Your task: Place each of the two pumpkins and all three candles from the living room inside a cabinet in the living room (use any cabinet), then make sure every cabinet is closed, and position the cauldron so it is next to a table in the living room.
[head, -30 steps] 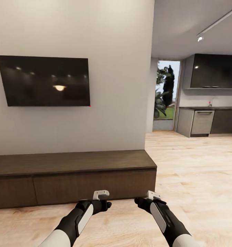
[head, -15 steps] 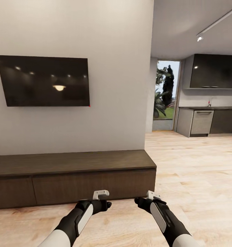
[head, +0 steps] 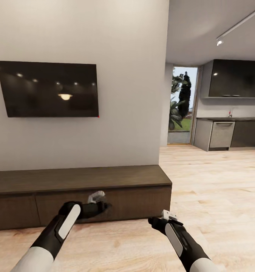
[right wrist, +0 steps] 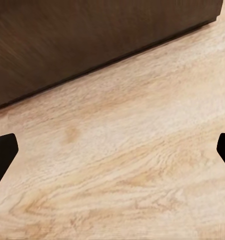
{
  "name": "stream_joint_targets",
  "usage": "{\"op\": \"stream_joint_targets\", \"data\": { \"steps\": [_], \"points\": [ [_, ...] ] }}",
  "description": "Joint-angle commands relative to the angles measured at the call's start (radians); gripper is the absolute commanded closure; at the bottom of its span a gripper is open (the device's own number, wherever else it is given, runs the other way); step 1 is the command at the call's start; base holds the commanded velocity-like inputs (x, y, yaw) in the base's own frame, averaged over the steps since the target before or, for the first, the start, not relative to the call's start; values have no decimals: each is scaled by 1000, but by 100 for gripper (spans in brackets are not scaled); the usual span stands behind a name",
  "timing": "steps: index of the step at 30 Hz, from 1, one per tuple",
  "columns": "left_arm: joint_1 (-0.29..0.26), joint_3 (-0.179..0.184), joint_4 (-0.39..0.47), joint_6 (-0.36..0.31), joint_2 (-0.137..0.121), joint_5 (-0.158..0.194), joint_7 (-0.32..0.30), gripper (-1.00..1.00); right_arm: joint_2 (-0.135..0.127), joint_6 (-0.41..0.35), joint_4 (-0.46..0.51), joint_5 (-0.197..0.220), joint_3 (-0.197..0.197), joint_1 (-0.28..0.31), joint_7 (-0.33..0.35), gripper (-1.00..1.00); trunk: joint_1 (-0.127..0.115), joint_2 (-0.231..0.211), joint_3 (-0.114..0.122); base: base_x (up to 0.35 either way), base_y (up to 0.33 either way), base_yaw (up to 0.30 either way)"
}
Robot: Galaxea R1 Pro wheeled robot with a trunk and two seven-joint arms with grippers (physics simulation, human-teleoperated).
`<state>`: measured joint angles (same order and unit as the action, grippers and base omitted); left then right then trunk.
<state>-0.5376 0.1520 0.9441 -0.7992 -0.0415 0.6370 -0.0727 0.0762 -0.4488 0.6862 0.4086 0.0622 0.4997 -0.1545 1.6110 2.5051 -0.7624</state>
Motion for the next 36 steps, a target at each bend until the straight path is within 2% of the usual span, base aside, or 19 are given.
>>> {"op": "stream_joint_targets", "data": {
  "steps": [1, 3, 4, 6, 8, 10, 12, 13, 15, 17, 19, 20, 23, 28, 33, 36],
  "points": [
    [1, 1, 20, -15, -24, 31, -13, -100, 0, 3, 1, 11, 4, 0, -9, -100, 0, 0, -1, 0, 0, 0],
    [12, 0, 72, -60, -107, 173, -35, -100, 0, 18, -1, 11, 4, 0, -10, -100, 0, 0, -1, 0, 0, 0],
    [16, 0, 81, -72, -126, 213, -39, -100, 0, 22, -1, 11, 4, 0, -10, -100, 0, 0, -1, 0, 0, 0],
    [30, -1, 105, -112, -192, 375, -47, -100, 0, 26, -2, 10, 4, 0, -10, -100, 0, 0, -1, 0, 0, 0],
    [40, -1, 115, -147, -250, 522, -51, -100, -1, 28, -2, 10, 3, 0, -10, -100, 0, 0, -1, 0, 0, 0],
    [48, 0, 119, -174, -290, 648, -52, -100, -2, 29, -1, 10, 2, 0, -12, -100, 0, 0, -1, 0, 0, 0],
    [62, -1, 121, -185, -310, 737, -53, -100, -2, 29, 1, 12, -5, 0, -13, -100, 0, 0, -1, 0, 0, 0],
    [74, 0, 121, -189, -321, 780, -53, -100, -2, 26, 4, 22, -31, 0, -14, -100, 0, 0, -1, 0, 0, 0],
    [82, 0, 122, -192, -329, 811, -53, -100, -3, 20, 9, 65, -106, 0, -10, -100, 0, 0, -1, 0, 0, 0],
    [86, 0, 123, -193, -332, 825, -53, -100, -8, 16, 12, 134, -195, 0, 4, -100, 0, 0, -1, 0, 0, 0],
    [87, 0, 133, -193, -333, 841, -54, -100, -18, 23, 13, 194, -254, 0, 17, -100, 0, 0, -1, 0, 0, 0],
    [88, 0, 135, -193, -333, 844, -54, -100, -20, 24, 15, 201, -260, 0, 18, -100, 0, 0, -1, 0, 0, 0],
    [88, 0, 139, -193, -334, 869, -54, -100, -49, 26, 31, 229, -283, 0, 22, -100, 0, 0, -1, 0, 0, 0],
    [89, 0, 141, -193, -334, 898, -53, -100, -72, 30, 37, 311, -315, 0, 36, -100, 0, 0, -1, 0, 0, 0],
    [90, 2, 142, -193, -333, 904, -53, -100, -108, 28, 40, 334, -321, 0, 103, -100, 0, 0, -1, 73, 0, 0],
    [90, 4, 142, -193, -332, 904, -54, -100, -117, 26, 41, 335, -319, 0, 128, -100, 0, 0, -1, 257, 0, 0]
  ]
}}
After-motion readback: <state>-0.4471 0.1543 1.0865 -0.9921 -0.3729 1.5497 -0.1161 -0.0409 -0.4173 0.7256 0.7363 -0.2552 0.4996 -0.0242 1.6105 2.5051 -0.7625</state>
